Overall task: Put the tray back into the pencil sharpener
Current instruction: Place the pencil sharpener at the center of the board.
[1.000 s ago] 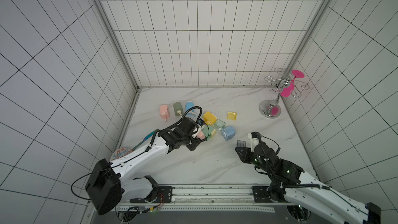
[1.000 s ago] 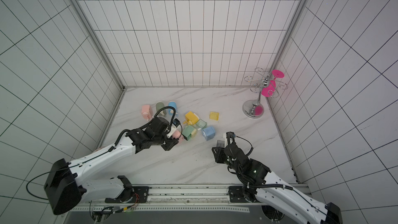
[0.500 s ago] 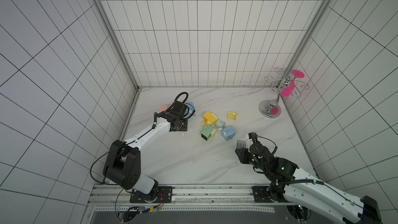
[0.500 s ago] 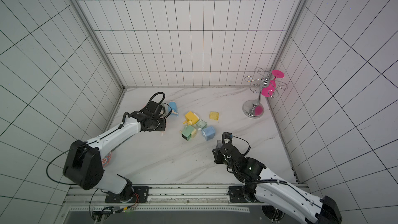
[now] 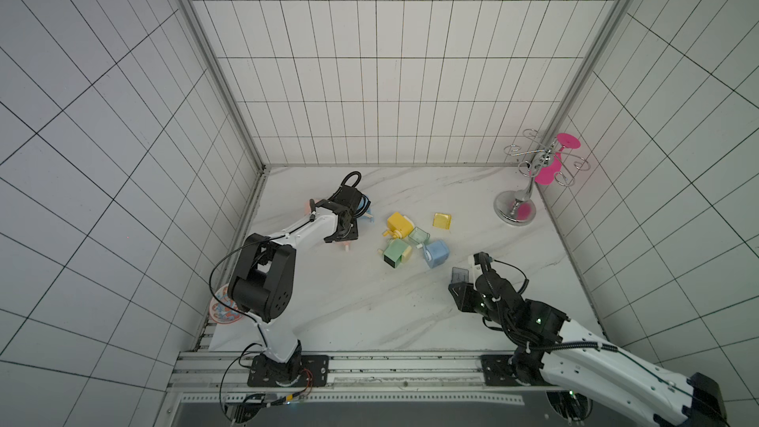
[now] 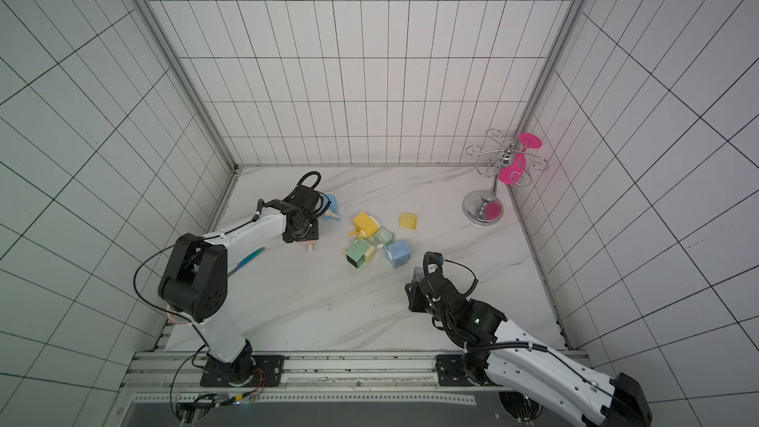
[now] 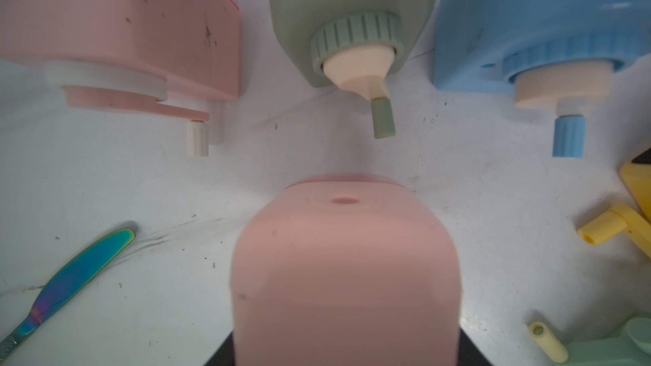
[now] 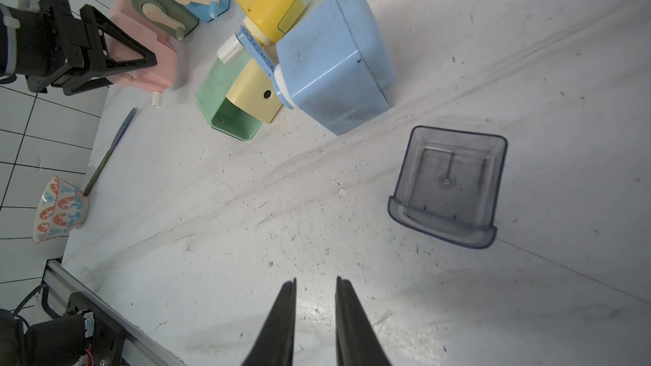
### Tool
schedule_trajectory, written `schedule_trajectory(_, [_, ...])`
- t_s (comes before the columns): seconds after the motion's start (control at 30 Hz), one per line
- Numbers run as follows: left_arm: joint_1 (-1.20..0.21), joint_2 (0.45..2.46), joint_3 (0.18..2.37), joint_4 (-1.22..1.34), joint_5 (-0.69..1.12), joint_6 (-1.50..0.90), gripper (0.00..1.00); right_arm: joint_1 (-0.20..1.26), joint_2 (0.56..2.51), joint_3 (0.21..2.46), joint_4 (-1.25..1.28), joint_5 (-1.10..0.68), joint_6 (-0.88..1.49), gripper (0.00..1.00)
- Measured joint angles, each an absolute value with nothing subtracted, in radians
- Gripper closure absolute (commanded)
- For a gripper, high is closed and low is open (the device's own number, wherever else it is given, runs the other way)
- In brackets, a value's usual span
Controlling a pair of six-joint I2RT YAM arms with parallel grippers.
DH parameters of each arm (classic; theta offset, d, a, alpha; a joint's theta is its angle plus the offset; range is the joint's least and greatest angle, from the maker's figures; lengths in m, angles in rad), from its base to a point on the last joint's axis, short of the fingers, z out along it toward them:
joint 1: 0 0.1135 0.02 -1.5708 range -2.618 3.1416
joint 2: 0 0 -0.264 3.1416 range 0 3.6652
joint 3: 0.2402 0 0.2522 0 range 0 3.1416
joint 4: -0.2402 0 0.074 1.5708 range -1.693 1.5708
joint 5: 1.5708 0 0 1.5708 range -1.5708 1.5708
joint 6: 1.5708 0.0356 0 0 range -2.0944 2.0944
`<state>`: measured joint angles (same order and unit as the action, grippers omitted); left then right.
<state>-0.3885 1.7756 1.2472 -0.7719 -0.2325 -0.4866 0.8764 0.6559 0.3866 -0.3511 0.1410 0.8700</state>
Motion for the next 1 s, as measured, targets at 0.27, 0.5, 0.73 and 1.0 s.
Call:
schedule_trajectory(0.27, [-0.373,1.823,1.264,-0.765,-0.234,-0.502,0.87,0.876,0.655,0.387,-0.351,0.141,0.870,0.77])
schedule_trajectory(0.5, [-0.358,1.845,1.266,-0.752,-0.223,-0.501,0.71,0.876,0.646,0.387,-0.352,0.141,0.870,0.76])
schedule_trajectory(0.73, [-0.349,1.849,1.266,-0.736,-0.212,-0.501,0.47,0.876,0.644,0.387,-0.352,0.141,0.870,0.76])
schedule_trajectory(1.0, [-0.345,1.849,1.266,-0.728,-0.209,-0.498,0.29,0.876,0.644,0.387,-0.353,0.141,0.871,0.75])
